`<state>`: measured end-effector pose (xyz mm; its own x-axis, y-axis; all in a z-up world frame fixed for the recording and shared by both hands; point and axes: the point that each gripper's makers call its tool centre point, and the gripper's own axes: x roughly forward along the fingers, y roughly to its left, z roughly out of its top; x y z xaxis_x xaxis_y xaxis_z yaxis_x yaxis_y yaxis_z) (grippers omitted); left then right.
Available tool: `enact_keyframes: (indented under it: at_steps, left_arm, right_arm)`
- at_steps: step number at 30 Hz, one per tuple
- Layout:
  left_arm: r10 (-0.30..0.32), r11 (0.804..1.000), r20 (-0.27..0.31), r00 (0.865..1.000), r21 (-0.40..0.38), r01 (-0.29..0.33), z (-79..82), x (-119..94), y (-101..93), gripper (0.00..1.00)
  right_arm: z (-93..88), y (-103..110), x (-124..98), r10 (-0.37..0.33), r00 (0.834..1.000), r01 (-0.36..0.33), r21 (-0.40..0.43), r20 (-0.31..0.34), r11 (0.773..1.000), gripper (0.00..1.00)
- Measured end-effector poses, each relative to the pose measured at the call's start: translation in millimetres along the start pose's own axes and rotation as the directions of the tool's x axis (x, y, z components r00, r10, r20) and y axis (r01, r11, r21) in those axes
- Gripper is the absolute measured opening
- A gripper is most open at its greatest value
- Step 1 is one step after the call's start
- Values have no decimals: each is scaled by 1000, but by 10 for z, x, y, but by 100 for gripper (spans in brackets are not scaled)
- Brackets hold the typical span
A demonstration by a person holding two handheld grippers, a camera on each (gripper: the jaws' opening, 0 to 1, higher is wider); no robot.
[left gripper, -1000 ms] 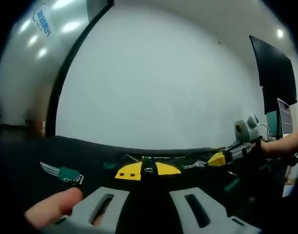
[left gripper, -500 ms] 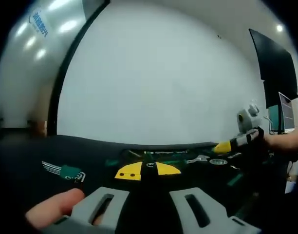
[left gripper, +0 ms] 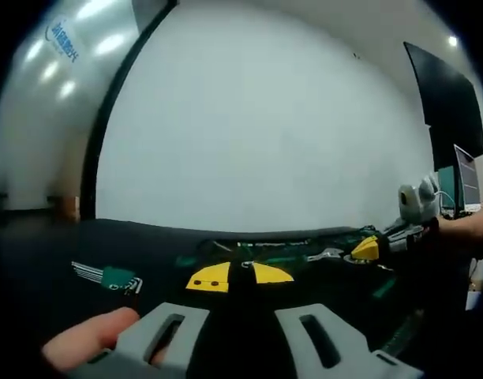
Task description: Pick up the tools and put them into their designated positions in the toolbox.
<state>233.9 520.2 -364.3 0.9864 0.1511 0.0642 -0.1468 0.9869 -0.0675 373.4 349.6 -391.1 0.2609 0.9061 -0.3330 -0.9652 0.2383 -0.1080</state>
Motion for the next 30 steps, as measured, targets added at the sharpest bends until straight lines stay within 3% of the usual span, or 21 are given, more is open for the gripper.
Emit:
enact_keyframes:
  at_steps: [2,4,5,6,7,10,11,12,13,14,15,17,18,19,20,21,23,24,26,27,30]
  left_arm:
    - [50,999,-11,999,-18,-50,-22,4,98,13]
    - [141,988,-39,989,-50,-143,-67,-32,267,13]
    - [200,975,-49,979,-85,-203,-88,-54,396,13]
    - [241,964,-56,969,-100,-246,-103,-73,494,13]
    - [279,953,-63,958,-101,-284,-120,-93,583,13]
    - [392,907,-172,904,-95,-411,-267,-163,827,15]
    - [413,897,-192,890,-83,-434,-279,-173,868,15]
    - [451,886,-208,868,-13,-464,-264,-178,967,15]
    - [475,879,-218,853,69,-472,-244,-183,1056,15]
    - [490,872,-230,841,145,-468,-230,-154,1137,15]
    - [480,876,-234,845,176,-449,-229,-93,1195,15]
    - [505,860,-237,830,222,-460,-247,-51,1348,15]
    - [494,864,-256,831,247,-438,-294,-27,1376,16]
    - [493,867,-291,820,246,-434,-380,-24,1396,17]
    - [493,868,-339,801,251,-428,-502,-20,1435,17]
    - [486,873,-359,797,234,-427,-568,-2,1443,17]
    - [486,874,-362,796,205,-441,-642,31,1473,17]
    - [483,875,-340,807,166,-454,-615,53,1464,15]
    - [498,866,-338,799,155,-475,-526,-28,1479,6]
    - [472,880,-313,824,109,-463,-466,-24,1384,5]
    - [428,901,-203,881,20,-433,-128,-133,1030,5]
  right_arm:
    - [0,-58,-191,-7,1000,7,-51,5,999,0]
    - [64,-250,-514,-126,987,139,-137,100,981,0]
    - [119,-369,-736,-207,963,237,-180,171,955,0]
    - [182,-486,-1002,-291,923,346,-214,252,913,0]
    - [246,-590,-1304,-370,867,458,-237,335,857,0]
    - [357,-778,-2251,-537,653,727,-245,535,641,2]
    - [348,-813,-2495,-568,596,780,-240,567,579,2]
    - [311,-851,-2657,-593,562,810,-241,576,534,2]
    - [238,-914,-2746,-615,549,823,-237,565,517,2]
    - [131,-1012,-2831,-635,533,829,-197,559,523,2]
    - [73,-1062,-2854,-642,533,830,-193,551,524,2]
    - [-52,-1194,-2908,-689,529,836,-165,495,523,2]
    - [-33,-1228,-2929,-702,527,826,-95,480,555,2]
    - [-13,-1225,-2929,-695,524,816,-57,492,575,2]
    - [-5,-1221,-2872,-673,544,781,-9,501,625,3]
    - [-69,-1304,-2794,-673,570,766,-8,472,642,4]
    - [-151,-1302,-2690,-665,607,753,-48,435,656,5]
    - [-156,-1272,-2657,-655,619,747,-65,433,662,5]
    - [-147,-1209,-2635,-646,625,746,-90,439,660,5]
    - [-140,-1189,-2623,-640,628,743,-97,442,662,5]
    - [-110,-1106,-2582,-617,643,733,-129,454,668,5]
